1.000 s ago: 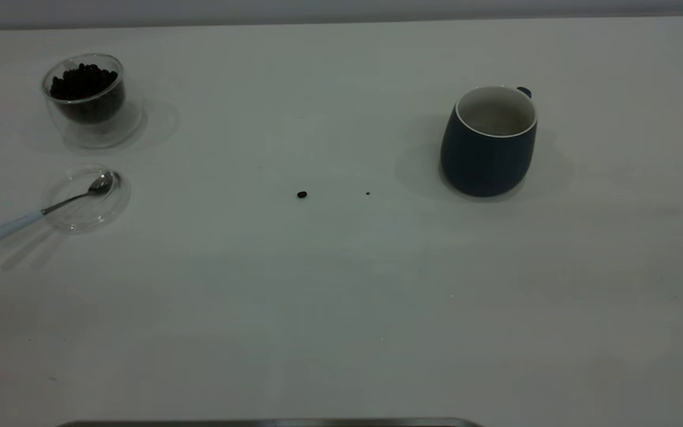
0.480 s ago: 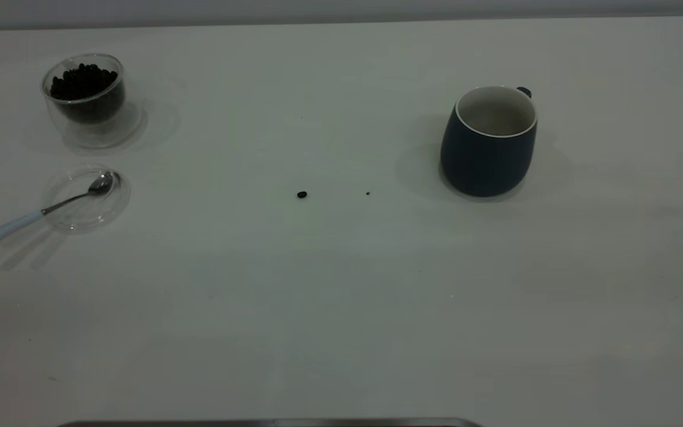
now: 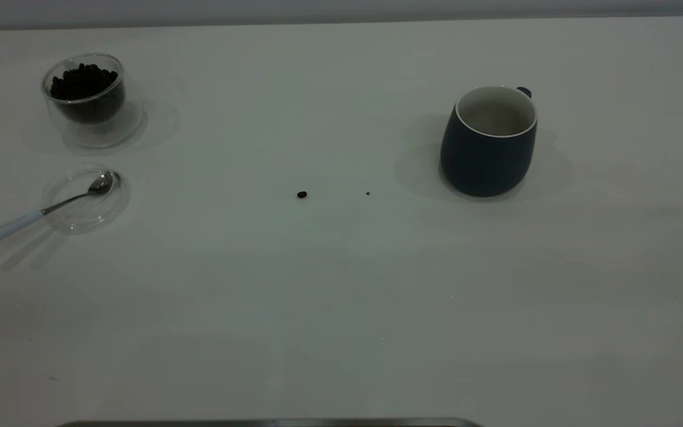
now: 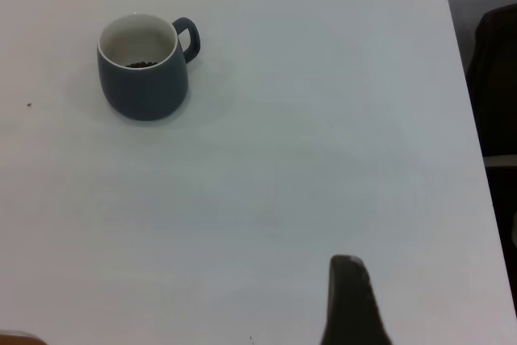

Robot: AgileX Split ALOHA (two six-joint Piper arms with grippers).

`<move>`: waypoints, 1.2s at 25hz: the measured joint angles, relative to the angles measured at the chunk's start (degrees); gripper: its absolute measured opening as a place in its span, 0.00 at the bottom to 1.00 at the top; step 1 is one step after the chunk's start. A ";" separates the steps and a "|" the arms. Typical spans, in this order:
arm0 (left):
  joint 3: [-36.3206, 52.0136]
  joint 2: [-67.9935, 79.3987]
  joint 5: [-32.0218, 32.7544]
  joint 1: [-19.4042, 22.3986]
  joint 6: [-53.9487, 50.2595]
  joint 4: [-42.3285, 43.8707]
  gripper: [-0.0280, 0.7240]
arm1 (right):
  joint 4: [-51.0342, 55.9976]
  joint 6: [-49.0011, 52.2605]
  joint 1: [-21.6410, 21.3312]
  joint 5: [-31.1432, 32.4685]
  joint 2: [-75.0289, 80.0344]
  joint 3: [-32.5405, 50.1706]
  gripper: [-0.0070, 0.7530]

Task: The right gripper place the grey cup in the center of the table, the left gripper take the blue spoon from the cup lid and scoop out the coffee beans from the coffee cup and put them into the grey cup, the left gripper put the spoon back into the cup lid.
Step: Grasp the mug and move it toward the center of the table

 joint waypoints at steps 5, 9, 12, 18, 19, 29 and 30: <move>0.00 0.00 0.00 0.00 0.00 0.00 0.75 | 0.00 0.00 -0.05 0.00 0.00 0.00 0.62; 0.00 0.00 0.00 0.00 0.00 0.00 0.75 | 0.45 0.00 0.00 0.00 0.00 0.00 0.62; 0.00 0.00 0.00 0.00 0.00 0.00 0.75 | -0.46 0.06 -0.05 0.00 0.00 0.00 0.62; 0.00 0.00 0.00 0.00 0.00 0.00 0.75 | -1.06 0.40 -0.05 0.00 0.00 0.00 0.62; 0.00 0.00 0.00 0.00 0.00 0.00 0.75 | -1.06 0.47 0.00 0.00 0.00 0.00 0.62; 0.00 0.00 0.00 0.00 0.00 0.00 0.75 | -2.67 0.31 -0.05 -4.71 15.32 -3.65 0.62; 0.00 0.00 0.00 0.00 0.00 0.00 0.75 | -3.33 -0.30 -0.05 -6.36 18.62 -4.90 0.62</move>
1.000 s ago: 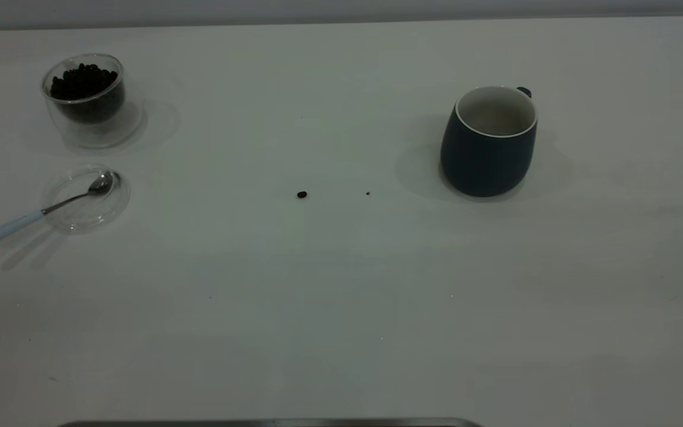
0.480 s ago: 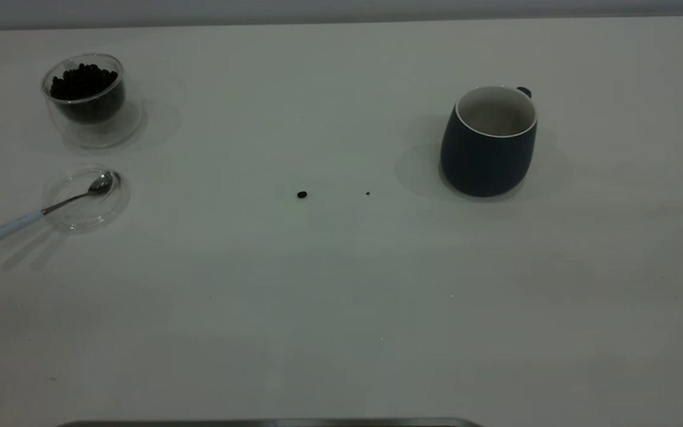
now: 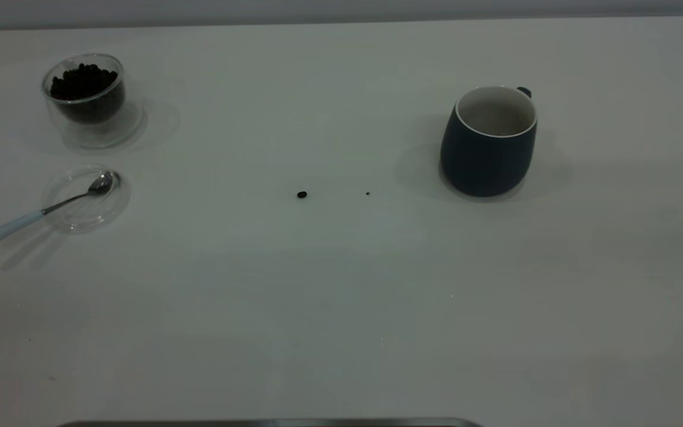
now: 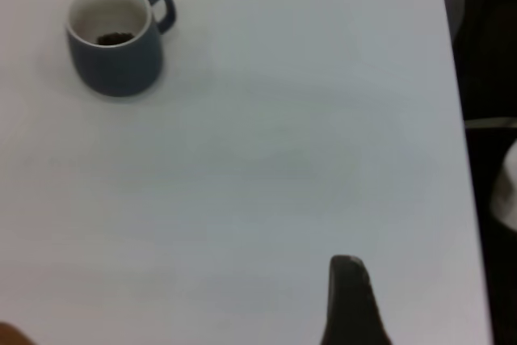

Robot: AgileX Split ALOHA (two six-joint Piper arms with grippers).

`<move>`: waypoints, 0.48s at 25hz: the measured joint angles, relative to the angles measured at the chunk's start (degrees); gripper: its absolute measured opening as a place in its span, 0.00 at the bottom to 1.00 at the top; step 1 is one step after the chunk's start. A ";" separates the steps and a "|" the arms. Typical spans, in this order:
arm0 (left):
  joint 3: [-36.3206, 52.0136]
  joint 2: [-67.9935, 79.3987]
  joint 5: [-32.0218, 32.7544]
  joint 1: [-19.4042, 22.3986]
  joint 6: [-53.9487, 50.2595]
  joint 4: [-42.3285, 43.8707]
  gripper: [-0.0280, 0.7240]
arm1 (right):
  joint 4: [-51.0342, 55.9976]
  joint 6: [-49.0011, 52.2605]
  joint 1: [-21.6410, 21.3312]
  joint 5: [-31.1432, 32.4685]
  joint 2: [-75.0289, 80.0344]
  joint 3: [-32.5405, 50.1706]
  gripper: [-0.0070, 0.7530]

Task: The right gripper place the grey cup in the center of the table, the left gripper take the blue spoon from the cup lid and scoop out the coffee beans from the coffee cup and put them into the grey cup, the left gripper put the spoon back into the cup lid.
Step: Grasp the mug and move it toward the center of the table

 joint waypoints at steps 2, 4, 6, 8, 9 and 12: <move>0.00 0.00 0.00 0.00 0.00 0.00 0.75 | -1.49 -0.47 0.05 -2.81 8.66 -2.23 0.62; 0.00 0.00 0.00 0.00 0.00 0.00 0.75 | -2.99 -0.60 0.05 -5.14 17.01 -4.22 0.62; 0.00 0.00 0.00 0.00 0.00 0.00 0.75 | -5.25 -0.61 0.05 -7.95 25.87 -5.80 0.62; 0.00 0.00 0.00 0.00 0.00 0.00 0.75 | -7.70 -0.98 0.05 -12.33 33.45 -6.70 0.62; 0.00 0.00 0.00 0.00 0.00 0.00 0.75 | -8.63 -1.75 0.05 -14.52 37.37 -7.03 0.62; 0.00 0.00 0.00 0.00 0.00 0.00 0.75 | -9.32 -6.00 0.05 -22.01 47.31 -8.28 0.62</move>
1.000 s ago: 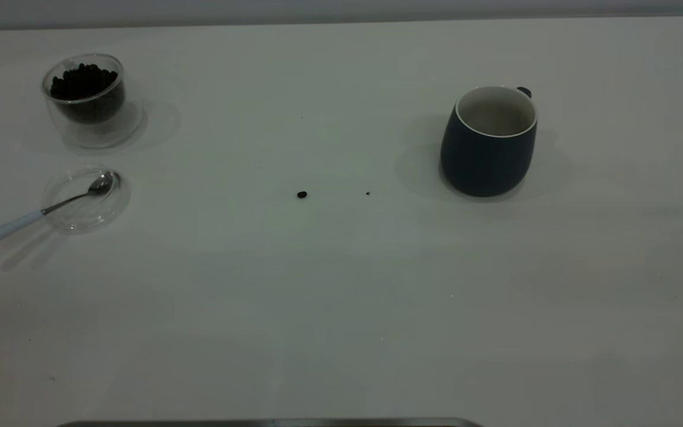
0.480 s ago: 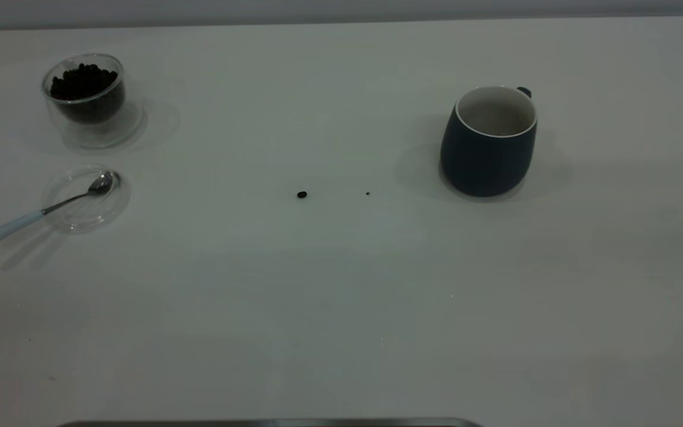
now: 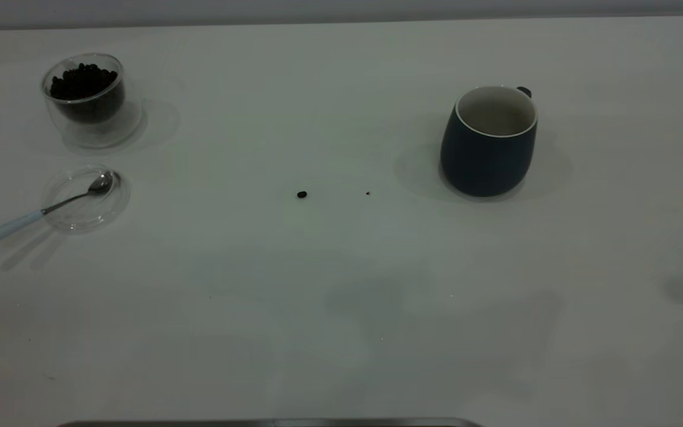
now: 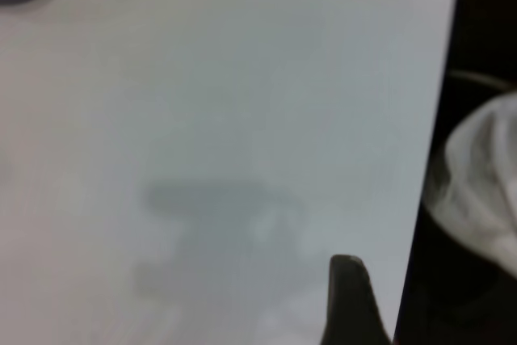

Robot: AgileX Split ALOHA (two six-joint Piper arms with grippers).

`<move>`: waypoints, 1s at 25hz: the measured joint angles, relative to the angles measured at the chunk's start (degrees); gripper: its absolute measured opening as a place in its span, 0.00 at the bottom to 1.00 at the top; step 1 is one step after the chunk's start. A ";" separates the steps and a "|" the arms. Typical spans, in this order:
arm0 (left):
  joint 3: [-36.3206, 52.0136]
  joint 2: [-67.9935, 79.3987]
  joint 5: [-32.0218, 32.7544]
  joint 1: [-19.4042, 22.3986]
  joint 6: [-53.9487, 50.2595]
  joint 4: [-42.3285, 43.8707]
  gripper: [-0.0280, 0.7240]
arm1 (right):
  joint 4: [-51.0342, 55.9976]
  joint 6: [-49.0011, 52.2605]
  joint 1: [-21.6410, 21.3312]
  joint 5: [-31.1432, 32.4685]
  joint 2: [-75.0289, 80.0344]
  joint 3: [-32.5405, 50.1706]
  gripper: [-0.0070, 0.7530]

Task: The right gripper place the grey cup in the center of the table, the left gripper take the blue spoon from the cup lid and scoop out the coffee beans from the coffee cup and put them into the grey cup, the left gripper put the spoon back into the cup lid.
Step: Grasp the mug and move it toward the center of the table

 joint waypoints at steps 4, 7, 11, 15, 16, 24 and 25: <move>0.00 0.00 0.00 0.00 0.00 0.00 0.75 | 0.12 -7.85 0.00 -4.32 11.67 -2.66 0.62; 0.00 0.00 0.00 0.00 0.00 0.00 0.75 | 0.12 -14.13 0.00 -5.66 19.73 -5.25 0.62; 0.00 0.00 0.00 0.00 0.00 0.00 0.75 | 0.27 -21.37 0.22 -6.18 29.22 -8.92 0.62; 0.00 0.00 0.00 0.00 0.00 0.00 0.75 | 0.64 -26.72 2.34 -8.55 37.17 -12.86 0.62; 0.00 0.00 0.00 0.00 0.00 0.00 0.75 | 0.64 -27.67 2.82 -8.95 38.90 -14.30 0.62; 0.00 0.00 0.00 0.00 0.00 0.00 0.75 | 0.43 -34.79 6.06 -9.44 54.93 -27.62 0.62; 0.00 0.00 0.00 0.00 0.00 0.00 0.75 | 0.34 -35.30 6.55 -9.44 56.58 -28.91 0.62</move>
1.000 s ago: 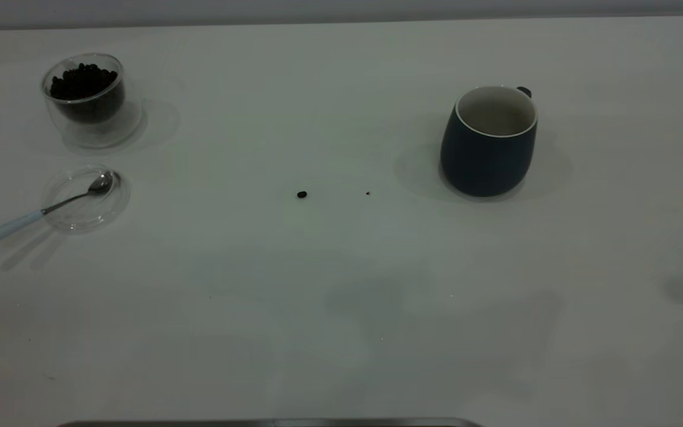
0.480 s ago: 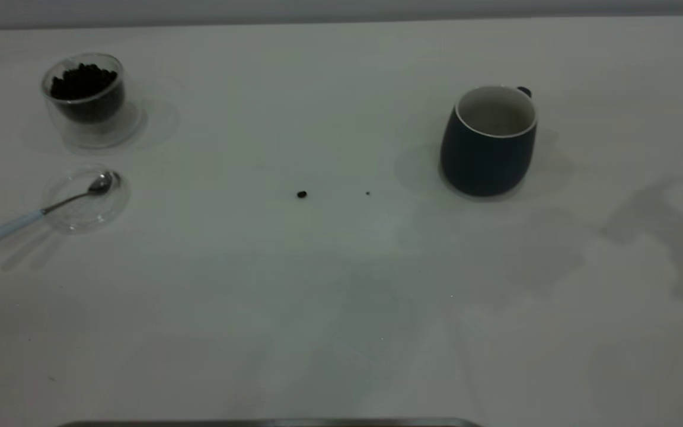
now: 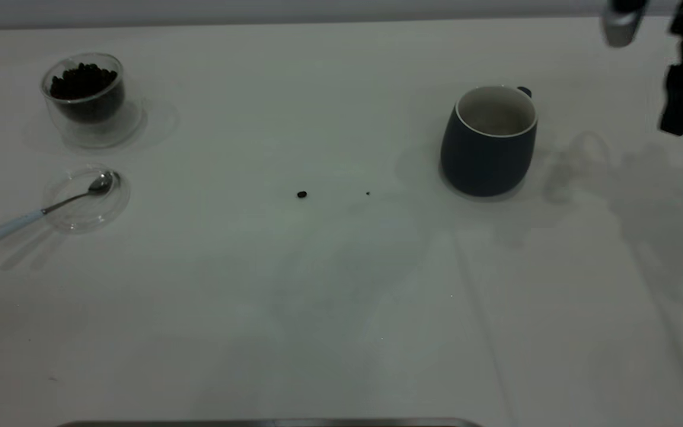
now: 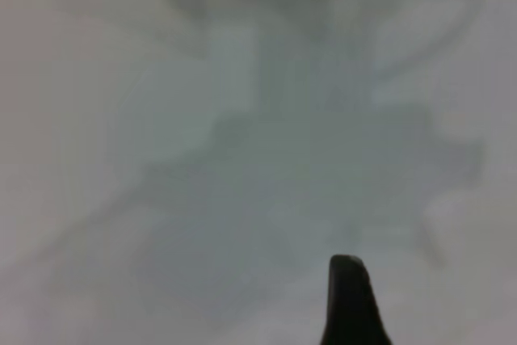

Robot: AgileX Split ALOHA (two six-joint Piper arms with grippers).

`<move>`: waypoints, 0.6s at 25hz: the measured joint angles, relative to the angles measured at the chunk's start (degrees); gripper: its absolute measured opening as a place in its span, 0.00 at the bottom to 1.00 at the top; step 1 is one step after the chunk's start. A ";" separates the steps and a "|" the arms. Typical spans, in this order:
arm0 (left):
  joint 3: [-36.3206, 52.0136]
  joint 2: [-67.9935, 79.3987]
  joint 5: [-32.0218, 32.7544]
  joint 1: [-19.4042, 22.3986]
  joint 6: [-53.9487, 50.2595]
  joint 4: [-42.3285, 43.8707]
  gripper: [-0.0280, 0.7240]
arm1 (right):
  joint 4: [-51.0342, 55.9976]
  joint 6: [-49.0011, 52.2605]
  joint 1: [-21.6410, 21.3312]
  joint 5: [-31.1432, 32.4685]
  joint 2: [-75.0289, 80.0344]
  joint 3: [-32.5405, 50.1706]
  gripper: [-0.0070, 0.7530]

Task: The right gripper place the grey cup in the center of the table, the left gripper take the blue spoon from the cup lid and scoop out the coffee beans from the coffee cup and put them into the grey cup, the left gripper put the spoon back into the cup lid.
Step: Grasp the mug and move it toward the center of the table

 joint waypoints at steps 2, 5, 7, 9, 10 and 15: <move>0.00 0.00 0.00 0.00 0.00 0.00 0.75 | 0.01 -1.07 0.87 -0.04 2.74 -2.93 0.62; 0.00 0.00 0.00 0.00 0.00 0.00 0.75 | -0.13 -1.61 2.40 0.01 6.82 -6.61 0.62; 0.00 0.00 0.00 0.00 0.00 0.00 0.75 | -0.28 -1.74 3.40 0.33 9.10 -8.57 0.62; 0.00 0.00 0.00 0.00 0.00 0.00 0.75 | -0.42 -1.94 4.42 0.74 10.96 -10.26 0.62; 0.00 0.00 0.00 0.00 0.00 0.00 0.75 | -0.55 -2.13 4.97 0.87 11.69 -10.78 0.62; 0.00 0.00 0.00 0.00 0.00 0.00 0.75 | -0.79 -3.19 8.43 1.07 12.63 -12.46 0.62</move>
